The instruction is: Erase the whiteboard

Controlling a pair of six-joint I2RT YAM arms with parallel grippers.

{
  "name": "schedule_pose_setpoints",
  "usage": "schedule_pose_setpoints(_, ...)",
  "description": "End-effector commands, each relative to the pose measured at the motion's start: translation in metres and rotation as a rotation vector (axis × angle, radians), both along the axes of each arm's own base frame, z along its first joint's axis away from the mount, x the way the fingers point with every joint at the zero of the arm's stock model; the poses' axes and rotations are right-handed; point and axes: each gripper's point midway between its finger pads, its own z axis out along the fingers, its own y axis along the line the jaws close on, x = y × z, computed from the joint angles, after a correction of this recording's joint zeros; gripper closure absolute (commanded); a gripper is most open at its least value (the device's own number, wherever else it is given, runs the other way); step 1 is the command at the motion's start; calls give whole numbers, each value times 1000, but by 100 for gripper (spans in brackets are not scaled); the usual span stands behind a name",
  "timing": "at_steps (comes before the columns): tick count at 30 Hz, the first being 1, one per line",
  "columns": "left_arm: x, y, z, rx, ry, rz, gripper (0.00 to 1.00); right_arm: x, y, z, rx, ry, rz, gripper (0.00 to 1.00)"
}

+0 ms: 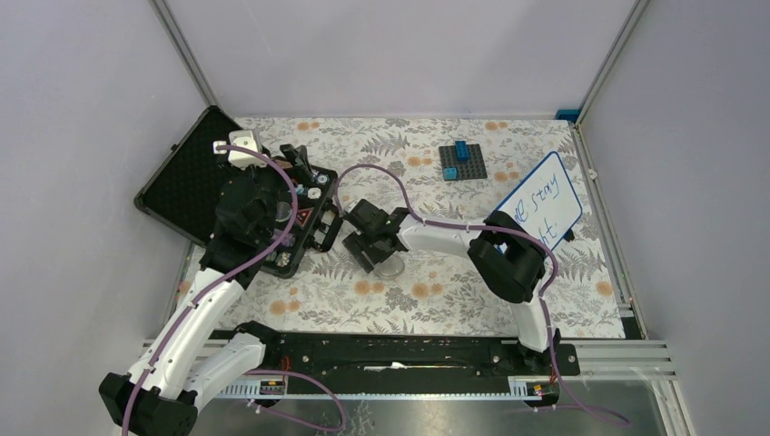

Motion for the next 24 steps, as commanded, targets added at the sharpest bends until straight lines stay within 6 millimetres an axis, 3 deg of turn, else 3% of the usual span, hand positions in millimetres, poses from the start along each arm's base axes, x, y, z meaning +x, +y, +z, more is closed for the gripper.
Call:
schedule_pose_setpoints(1,2,0,8,-6,-32,6,1,4,-8,18,10,-57,0,5)
schedule_pose_setpoints(6,3,-1,7,-6,-28,5,1,-6,2,28,69,-17,44,0)
schedule_pose_setpoints(14,3,-1,7,-6,-26,4,1,-8,10,66,121,-60,49,0)
schedule_pose_setpoints(18,2,-1,7,-9,-29,2,1,-8,10,56,102,-48,55,1)
schedule_pose_setpoints(24,2,-1,8,-10,-31,4,1,-14,16,27,94,8,59,18)
